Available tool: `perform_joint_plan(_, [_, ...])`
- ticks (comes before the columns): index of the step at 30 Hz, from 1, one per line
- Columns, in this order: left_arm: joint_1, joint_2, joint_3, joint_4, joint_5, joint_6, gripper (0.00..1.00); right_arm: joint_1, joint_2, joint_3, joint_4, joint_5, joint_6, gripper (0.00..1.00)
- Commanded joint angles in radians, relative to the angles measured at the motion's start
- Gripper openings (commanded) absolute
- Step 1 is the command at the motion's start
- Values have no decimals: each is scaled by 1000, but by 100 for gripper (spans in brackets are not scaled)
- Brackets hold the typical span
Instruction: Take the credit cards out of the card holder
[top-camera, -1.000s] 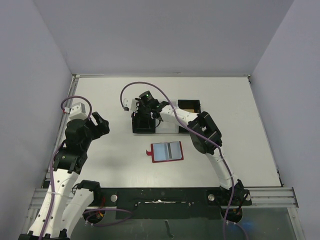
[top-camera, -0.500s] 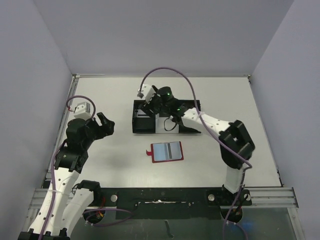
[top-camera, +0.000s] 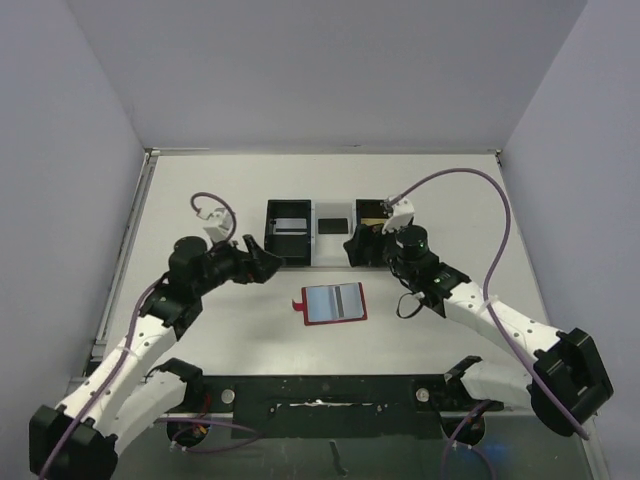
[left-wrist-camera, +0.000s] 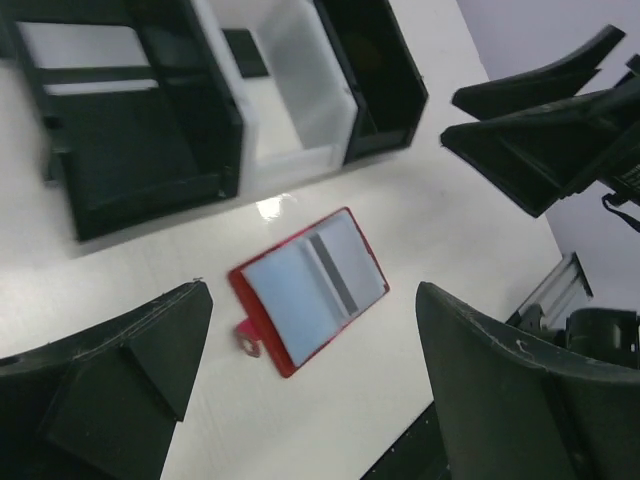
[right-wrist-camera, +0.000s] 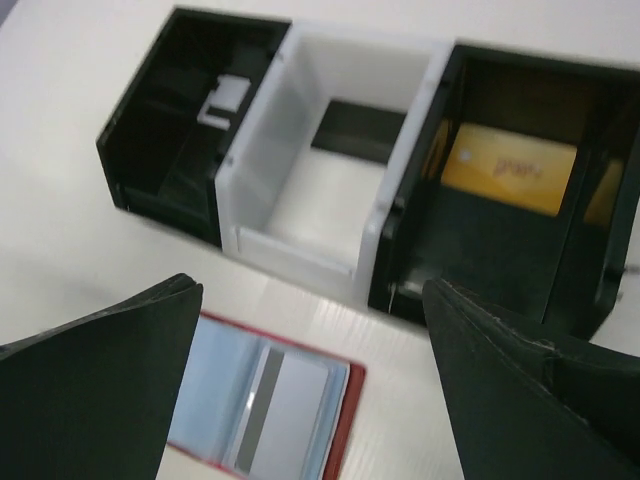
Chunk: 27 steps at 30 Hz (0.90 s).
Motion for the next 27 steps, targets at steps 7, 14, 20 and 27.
perform_joint_plan(7, [-519,309,7,319,-432,-160,77,0,-248,-213,-82,-30,355,98])
perform_joint_plan(14, [-524,380,3,381,-475,-209,77,0,-207,-226,-126,-47,391,98])
perform_joint_plan(20, [-520,360,-34,370,-564,-242,77,-1,-172,-240,-127,-35,404,98])
perform_joint_plan(27, [-472,351,-108,491,-463,-281,77,-10,-103,-234,-107,-110,417,91])
